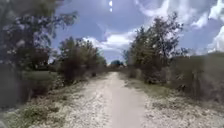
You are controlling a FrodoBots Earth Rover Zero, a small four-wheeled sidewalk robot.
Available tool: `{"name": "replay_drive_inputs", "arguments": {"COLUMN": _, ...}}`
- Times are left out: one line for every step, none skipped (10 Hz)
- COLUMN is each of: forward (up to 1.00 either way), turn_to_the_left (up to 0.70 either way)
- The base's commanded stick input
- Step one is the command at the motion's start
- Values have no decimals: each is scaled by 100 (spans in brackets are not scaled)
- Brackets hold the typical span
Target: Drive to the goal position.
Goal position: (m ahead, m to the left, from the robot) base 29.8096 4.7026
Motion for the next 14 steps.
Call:
{"name": "replay_drive_inputs", "arguments": {"forward": 50, "turn_to_the_left": 0}}
{"name": "replay_drive_inputs", "arguments": {"forward": 50, "turn_to_the_left": 0}}
{"name": "replay_drive_inputs", "arguments": {"forward": 50, "turn_to_the_left": 0}}
{"name": "replay_drive_inputs", "arguments": {"forward": 50, "turn_to_the_left": 0}}
{"name": "replay_drive_inputs", "arguments": {"forward": 50, "turn_to_the_left": 0}}
{"name": "replay_drive_inputs", "arguments": {"forward": 50, "turn_to_the_left": 0}}
{"name": "replay_drive_inputs", "arguments": {"forward": 50, "turn_to_the_left": 0}}
{"name": "replay_drive_inputs", "arguments": {"forward": 50, "turn_to_the_left": 0}}
{"name": "replay_drive_inputs", "arguments": {"forward": 50, "turn_to_the_left": 0}}
{"name": "replay_drive_inputs", "arguments": {"forward": 50, "turn_to_the_left": 0}}
{"name": "replay_drive_inputs", "arguments": {"forward": 50, "turn_to_the_left": 0}}
{"name": "replay_drive_inputs", "arguments": {"forward": 50, "turn_to_the_left": 0}}
{"name": "replay_drive_inputs", "arguments": {"forward": 50, "turn_to_the_left": 0}}
{"name": "replay_drive_inputs", "arguments": {"forward": 50, "turn_to_the_left": 0}}
